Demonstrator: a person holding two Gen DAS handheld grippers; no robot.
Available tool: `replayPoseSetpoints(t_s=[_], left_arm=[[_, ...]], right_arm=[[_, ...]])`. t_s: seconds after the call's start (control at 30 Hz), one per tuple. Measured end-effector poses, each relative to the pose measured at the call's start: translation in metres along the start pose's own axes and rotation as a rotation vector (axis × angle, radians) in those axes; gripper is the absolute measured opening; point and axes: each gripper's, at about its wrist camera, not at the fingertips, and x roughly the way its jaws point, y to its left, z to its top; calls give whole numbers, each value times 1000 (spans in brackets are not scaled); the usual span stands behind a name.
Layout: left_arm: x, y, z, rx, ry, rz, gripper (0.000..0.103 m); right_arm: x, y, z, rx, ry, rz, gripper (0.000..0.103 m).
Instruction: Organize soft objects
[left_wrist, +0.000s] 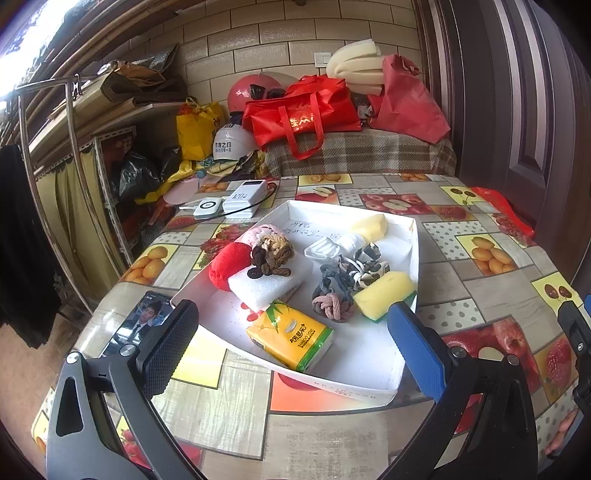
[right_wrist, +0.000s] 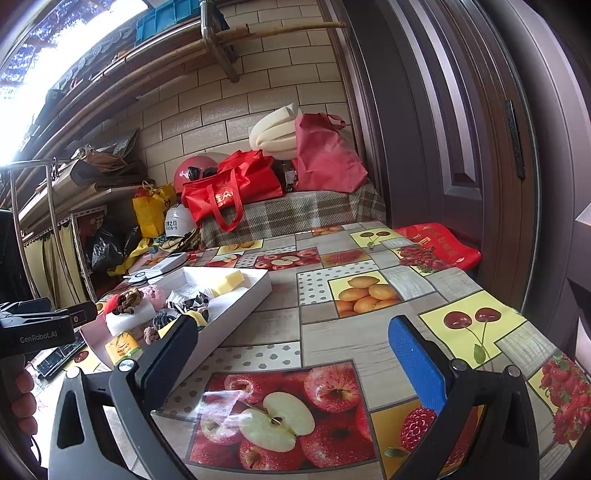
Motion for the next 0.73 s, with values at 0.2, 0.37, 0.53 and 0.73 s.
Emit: replayPoseSetpoints(t_s=[0.2, 0.37, 0.53, 0.73], left_arm=[[3, 1, -1, -2, 18, -1, 103], [3, 1, -1, -2, 20, -3, 103], [5, 0, -2, 1, 27, -17, 103], [5, 1, -2, -4, 26, -27, 103]], right_arm=[[0, 0, 0, 1, 0, 1, 103], [0, 0, 0, 0, 0, 0, 103], [0, 0, 0, 1, 1, 0, 103], [0, 0, 0, 2, 1, 0, 103]])
